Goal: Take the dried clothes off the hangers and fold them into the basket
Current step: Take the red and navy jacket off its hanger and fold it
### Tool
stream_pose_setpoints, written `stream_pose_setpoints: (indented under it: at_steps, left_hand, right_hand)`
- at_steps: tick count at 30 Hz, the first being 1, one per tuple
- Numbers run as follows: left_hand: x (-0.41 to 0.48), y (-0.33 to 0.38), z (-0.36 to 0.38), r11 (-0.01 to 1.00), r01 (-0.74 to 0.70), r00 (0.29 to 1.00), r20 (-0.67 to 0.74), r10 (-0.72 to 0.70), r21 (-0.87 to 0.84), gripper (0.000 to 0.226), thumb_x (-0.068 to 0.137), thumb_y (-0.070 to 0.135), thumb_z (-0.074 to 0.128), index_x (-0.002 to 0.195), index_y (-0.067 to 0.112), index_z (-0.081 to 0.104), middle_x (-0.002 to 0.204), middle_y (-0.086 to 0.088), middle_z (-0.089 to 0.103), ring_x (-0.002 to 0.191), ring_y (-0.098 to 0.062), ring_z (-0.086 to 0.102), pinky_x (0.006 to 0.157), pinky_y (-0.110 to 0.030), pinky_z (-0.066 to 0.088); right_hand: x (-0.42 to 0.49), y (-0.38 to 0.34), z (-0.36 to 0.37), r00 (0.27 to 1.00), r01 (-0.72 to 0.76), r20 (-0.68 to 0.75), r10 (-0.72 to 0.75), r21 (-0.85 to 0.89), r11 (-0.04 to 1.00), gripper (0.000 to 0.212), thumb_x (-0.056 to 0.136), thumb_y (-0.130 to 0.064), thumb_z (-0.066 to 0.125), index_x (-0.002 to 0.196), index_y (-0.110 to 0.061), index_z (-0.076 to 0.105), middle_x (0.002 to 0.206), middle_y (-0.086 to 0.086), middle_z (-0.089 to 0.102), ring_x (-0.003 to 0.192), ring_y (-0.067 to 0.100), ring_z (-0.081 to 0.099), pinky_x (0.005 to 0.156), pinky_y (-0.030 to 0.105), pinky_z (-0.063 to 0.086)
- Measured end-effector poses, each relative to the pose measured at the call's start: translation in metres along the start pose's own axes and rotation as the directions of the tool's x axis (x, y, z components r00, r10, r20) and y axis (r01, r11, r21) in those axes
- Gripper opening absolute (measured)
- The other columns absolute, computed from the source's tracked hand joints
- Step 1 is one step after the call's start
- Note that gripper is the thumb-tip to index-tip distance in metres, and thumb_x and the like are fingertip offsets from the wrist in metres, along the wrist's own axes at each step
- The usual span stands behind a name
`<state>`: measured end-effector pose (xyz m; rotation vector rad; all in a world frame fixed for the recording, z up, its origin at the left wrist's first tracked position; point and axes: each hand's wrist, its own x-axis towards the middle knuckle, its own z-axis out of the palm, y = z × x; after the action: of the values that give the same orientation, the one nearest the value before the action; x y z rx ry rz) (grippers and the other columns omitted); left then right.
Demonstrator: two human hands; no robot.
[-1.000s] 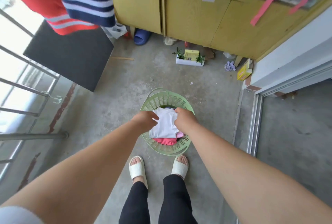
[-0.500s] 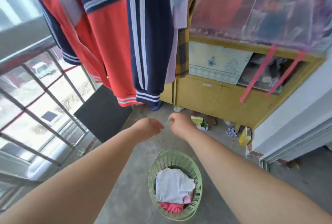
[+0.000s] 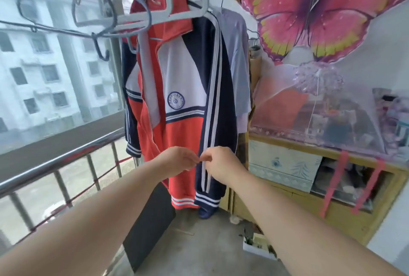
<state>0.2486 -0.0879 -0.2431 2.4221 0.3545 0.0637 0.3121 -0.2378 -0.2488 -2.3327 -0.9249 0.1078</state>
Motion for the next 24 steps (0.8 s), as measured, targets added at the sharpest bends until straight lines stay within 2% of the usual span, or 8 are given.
stream_pose_setpoints:
  at_steps: [5,8,11,14,17,18,21,24]
  left_hand:
    - [0.009,0.022,-0.055,0.996,-0.084,0.987,-0.137,0.084,0.006,0.021,0.091,0.013,0.058,0.096,0.033,0.062,0.103,0.006,0.066,0.088,-0.006,0.058,0.061,-0.001,0.042]
    - [0.015,0.035,-0.082,0.992,-0.125,0.95,-0.292,0.109,-0.035,0.024,0.088,0.008,0.059,0.106,0.021,0.068,0.098,0.005,0.068,0.08,-0.007,0.061,0.057,-0.002,0.04]
    - [0.025,0.04,-0.104,0.992,-0.111,0.913,-0.399,0.08,-0.055,0.026,0.088,0.013,0.059,0.111,0.022,0.065,0.103,0.005,0.068,0.083,-0.012,0.062,0.056,-0.011,0.043]
    - [0.041,0.041,-0.13,0.993,-0.068,0.873,-0.488,0.01,-0.101,0.049,0.086,0.023,0.065,0.132,0.019,0.05,0.117,-0.004,0.063,0.091,-0.02,0.062,0.071,-0.022,0.05]
    - [0.053,0.045,-0.153,0.991,-0.035,0.795,-0.604,-0.049,-0.126,0.077,0.082,0.038,0.069,0.144,0.016,0.03,0.131,-0.01,0.054,0.106,-0.027,0.057,0.09,-0.038,0.05]
    - [0.057,0.048,-0.159,0.989,-0.04,0.778,-0.625,-0.06,-0.146,0.086,0.079,0.044,0.071,0.147,0.017,0.024,0.138,-0.011,0.048,0.115,-0.029,0.054,0.096,-0.04,0.048]
    - [0.065,0.057,-0.173,0.951,-0.135,0.784,-0.617,-0.068,-0.277,0.108,0.068,0.051,0.078,0.15,0.025,0.013,0.152,-0.005,0.032,0.136,-0.029,0.037,0.11,-0.044,0.035]
    - [0.061,0.081,-0.177,0.831,-0.257,0.86,-0.509,-0.036,-0.493,0.098,0.076,0.051,0.073,0.151,0.024,0.015,0.149,0.0,0.036,0.138,-0.023,0.032,0.11,-0.036,0.028]
  right_hand:
    - [0.022,-0.036,-0.044,0.986,0.103,-0.125,-0.109,-0.049,0.993,0.033,0.087,-0.009,0.048,0.11,-0.022,0.068,0.106,0.0,0.068,0.099,0.021,0.062,0.089,0.038,0.052]
    - [0.035,-0.054,-0.067,0.967,0.146,-0.197,-0.164,-0.103,0.984,0.037,0.086,-0.006,0.047,0.114,-0.021,0.064,0.11,0.001,0.064,0.102,0.023,0.06,0.088,0.038,0.052]
    - [0.049,-0.067,-0.082,0.932,0.196,-0.277,-0.236,-0.162,0.967,0.042,0.088,-0.005,0.047,0.125,-0.021,0.058,0.124,0.002,0.056,0.109,0.023,0.057,0.091,0.038,0.049]
    - [0.064,-0.083,-0.1,0.851,0.251,-0.415,-0.322,-0.216,0.944,0.042,0.086,-0.003,0.049,0.124,-0.017,0.057,0.123,0.004,0.052,0.105,0.026,0.056,0.091,0.038,0.047]
    - [0.075,-0.103,-0.121,0.69,0.248,-0.58,-0.433,-0.373,0.894,0.042,0.08,-0.002,0.056,0.121,-0.014,0.058,0.121,0.005,0.051,0.109,0.027,0.051,0.094,0.039,0.04]
    - [0.077,-0.109,-0.128,0.661,0.215,-0.604,-0.445,-0.415,0.884,0.044,0.08,-0.004,0.057,0.122,-0.015,0.056,0.125,0.004,0.048,0.115,0.026,0.047,0.097,0.039,0.037]
    - [0.084,-0.124,-0.149,0.668,0.109,-0.635,-0.389,-0.433,0.895,0.051,0.084,-0.009,0.054,0.133,-0.02,0.04,0.144,0.004,0.029,0.134,0.027,0.026,0.107,0.048,0.025]
    - [0.095,-0.131,-0.166,0.749,0.089,-0.587,-0.308,-0.371,0.924,0.059,0.093,-0.013,0.048,0.147,-0.021,0.025,0.157,0.003,0.015,0.145,0.028,0.013,0.114,0.053,0.019]
